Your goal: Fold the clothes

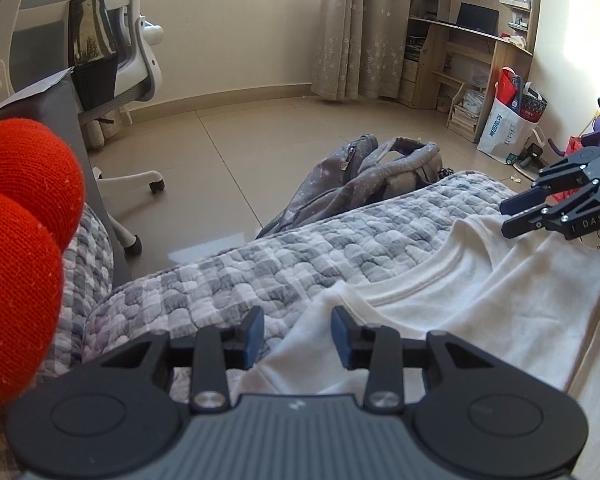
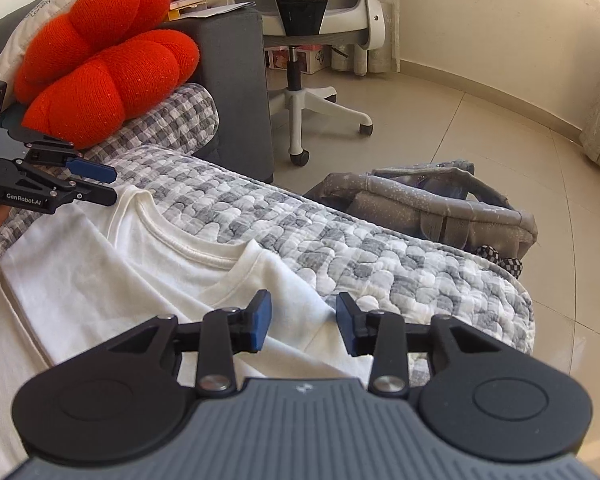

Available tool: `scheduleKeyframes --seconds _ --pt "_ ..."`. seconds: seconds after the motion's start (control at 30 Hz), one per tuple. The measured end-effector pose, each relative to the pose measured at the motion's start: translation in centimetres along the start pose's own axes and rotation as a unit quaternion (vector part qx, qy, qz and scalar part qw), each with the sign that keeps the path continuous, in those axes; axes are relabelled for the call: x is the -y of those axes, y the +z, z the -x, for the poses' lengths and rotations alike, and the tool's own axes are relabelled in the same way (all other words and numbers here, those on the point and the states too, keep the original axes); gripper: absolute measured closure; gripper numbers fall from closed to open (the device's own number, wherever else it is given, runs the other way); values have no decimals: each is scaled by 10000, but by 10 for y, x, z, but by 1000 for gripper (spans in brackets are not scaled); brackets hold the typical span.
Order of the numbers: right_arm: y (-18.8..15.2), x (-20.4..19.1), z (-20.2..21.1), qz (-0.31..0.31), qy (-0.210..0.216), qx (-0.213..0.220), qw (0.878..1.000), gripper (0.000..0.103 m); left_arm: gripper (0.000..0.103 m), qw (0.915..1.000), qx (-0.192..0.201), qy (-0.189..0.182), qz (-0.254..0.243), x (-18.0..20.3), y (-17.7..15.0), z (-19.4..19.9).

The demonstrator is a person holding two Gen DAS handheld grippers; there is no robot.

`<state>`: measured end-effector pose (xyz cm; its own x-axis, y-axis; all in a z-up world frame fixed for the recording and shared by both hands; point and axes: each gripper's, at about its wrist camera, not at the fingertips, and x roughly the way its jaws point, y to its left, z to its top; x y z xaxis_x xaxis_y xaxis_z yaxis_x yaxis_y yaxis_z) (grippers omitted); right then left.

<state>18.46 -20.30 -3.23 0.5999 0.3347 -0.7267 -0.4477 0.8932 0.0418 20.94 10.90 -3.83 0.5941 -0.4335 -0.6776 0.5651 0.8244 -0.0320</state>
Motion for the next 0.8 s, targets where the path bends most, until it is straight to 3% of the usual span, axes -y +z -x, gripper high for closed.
scheduleKeyframes --seconds 0.3,0.37,0.47,0.53,0.8 --pt "-2 9 -14 8 150 -115 9998 58 66 9995 -109 -251 165 -11 -3 -8" --pt "-1 8 -14 29 161 -127 9998 58 75 9993 -88 -308 170 -11 -4 -8" --pt "0 6 -13 71 207 -145 9997 70 89 9995 -45 -314 55 -4 -5 -7" --pt "-1 5 -11 73 236 -133 9996 86 96 9997 -2 -237 -84 2 -6 -6" --pt "-3 -13 14 228 -88 242 9994 92 99 9977 581 34 -335 16 -9 22"
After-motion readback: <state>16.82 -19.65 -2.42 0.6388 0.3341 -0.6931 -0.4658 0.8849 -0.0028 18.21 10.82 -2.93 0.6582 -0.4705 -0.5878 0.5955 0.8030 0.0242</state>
